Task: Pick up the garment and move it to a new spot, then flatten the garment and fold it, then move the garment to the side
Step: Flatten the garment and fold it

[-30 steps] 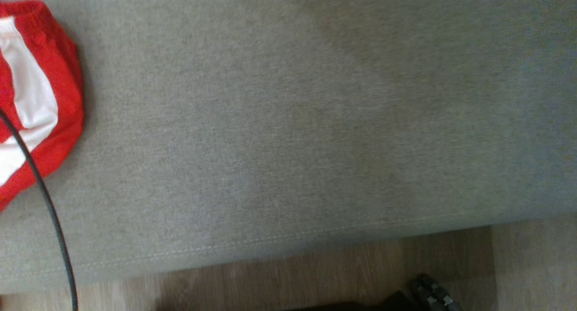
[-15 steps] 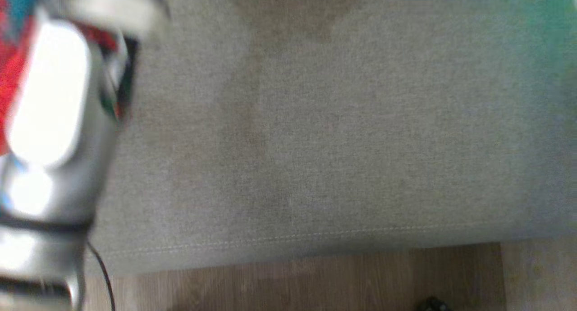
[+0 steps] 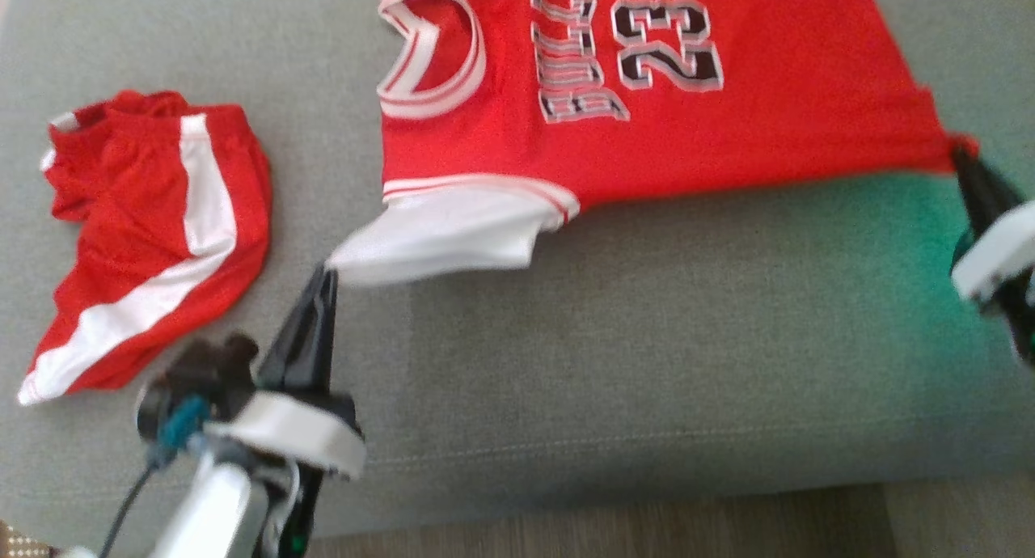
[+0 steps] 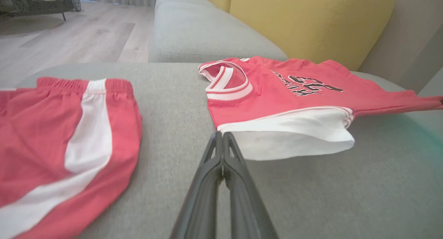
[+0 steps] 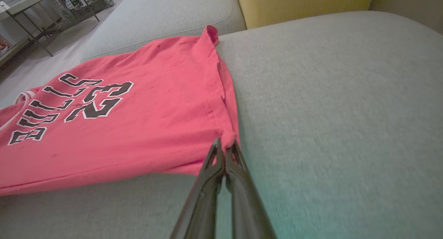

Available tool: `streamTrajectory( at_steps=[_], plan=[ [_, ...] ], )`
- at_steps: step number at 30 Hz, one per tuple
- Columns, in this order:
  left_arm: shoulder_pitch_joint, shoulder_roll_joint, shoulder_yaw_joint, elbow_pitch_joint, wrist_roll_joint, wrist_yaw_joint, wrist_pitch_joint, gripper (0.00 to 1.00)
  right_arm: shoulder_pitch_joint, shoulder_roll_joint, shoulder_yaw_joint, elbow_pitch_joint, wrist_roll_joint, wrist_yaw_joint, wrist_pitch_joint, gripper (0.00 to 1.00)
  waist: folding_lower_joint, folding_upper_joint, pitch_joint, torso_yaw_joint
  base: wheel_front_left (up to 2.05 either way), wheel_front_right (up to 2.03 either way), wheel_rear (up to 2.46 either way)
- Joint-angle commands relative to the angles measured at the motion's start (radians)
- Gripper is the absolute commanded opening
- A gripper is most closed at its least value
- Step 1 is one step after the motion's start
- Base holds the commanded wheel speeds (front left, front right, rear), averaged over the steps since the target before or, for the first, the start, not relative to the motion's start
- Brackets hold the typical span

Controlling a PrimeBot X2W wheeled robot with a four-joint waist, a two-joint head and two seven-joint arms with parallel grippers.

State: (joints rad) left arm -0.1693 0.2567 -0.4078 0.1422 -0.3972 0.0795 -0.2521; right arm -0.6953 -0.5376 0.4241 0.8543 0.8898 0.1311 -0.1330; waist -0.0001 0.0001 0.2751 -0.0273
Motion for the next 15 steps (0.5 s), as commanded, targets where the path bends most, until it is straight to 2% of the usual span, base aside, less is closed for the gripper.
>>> streamTrajectory(
  at_steps=[1, 9, 13, 15],
  plan=[
    [0.01, 0.02, 0.044, -0.048, -0.01, 0.013, 0.004, 0.0, 0.047, -0.036, -0.003, -0.032, 0.01, 0.0, -0.003, 0.0, 0.0001, -0.0001, -0.041, 0.006, 0.0, 0.0, 0.0],
    [0.195, 0.02, 0.044, -0.171, -0.061, 0.068, 0.064, 0.0, 0.238, -0.055, -0.069, -0.127, 0.024, 0.0, 0.008, 0.0, 0.0001, -0.0001, -0.113, 0.004, 0.0, 0.0, 0.0],
    [0.188, 0.025, 0.088, -0.297, -0.133, 0.05, 0.08, 0.0, 0.263, -0.073, -0.13, -0.254, -0.022, 0.0, -0.012, 0.0, 0.0001, -0.0001, -0.162, -0.003, 0.0, 0.0, 0.0],
    [0.125, 0.056, 0.123, -0.365, -0.152, 0.035, 0.109, 0.0, 0.239, -0.094, -0.159, -0.327, -0.054, 0.0, 0.001, 0.0, 0.0001, -0.0001, -0.183, -0.003, 0.0, 0.0, 0.0]
  ],
)
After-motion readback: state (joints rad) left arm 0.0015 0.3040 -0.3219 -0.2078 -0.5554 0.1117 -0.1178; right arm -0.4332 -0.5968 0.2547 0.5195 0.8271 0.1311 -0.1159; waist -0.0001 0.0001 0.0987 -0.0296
